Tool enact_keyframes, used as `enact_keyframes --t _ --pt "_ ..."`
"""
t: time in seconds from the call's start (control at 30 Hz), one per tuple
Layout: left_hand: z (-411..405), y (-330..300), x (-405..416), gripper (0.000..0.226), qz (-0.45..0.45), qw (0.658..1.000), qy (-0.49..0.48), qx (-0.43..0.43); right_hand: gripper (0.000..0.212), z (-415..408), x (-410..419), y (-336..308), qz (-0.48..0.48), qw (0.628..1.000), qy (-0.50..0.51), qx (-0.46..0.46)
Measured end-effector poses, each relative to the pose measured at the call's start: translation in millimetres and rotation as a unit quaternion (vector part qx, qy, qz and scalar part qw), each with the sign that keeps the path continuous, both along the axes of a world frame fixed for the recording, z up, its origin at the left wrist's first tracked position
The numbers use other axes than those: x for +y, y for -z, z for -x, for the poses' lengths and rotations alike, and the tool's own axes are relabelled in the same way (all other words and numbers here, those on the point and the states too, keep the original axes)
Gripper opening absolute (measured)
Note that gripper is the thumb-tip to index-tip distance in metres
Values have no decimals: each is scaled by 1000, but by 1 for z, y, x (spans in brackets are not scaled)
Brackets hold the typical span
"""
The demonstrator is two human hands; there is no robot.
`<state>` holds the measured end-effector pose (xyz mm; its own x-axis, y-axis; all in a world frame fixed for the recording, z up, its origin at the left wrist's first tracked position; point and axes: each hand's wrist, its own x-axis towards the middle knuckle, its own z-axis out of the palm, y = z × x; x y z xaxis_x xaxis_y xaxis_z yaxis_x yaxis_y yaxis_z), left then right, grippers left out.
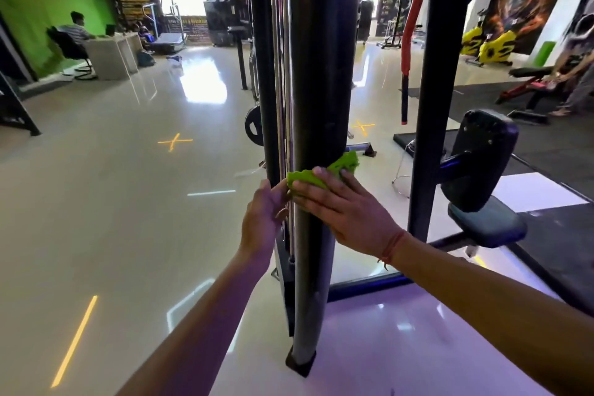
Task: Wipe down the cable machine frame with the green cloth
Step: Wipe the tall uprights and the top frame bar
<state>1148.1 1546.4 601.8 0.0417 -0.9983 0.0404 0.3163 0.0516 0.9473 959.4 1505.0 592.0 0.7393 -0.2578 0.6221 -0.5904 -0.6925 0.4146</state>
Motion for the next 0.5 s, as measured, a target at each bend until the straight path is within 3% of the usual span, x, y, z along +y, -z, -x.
enact_keyframes --t 0.07,0.17,0.2,0.4,0.5 --pt "1 5 2 54 -14 1000 -8 -7 59 4 -5 -9 0 999 -15 -29" --pt "1 14 4 55 -35 999 -27 -5 42 -1 -3 -9 -40 984 -15 -171" --pt "2 17 5 55 -38 999 -30 -6 42 -3 0 3 -51 982 -15 -180" --pt "9 37 7 50 -46 997 -54 -7 63 11 -6 75 -32 999 -4 -40" --pt "9 51 10 48 -47 997 -55 -9 63 2 -2 69 -48 990 15 -130"
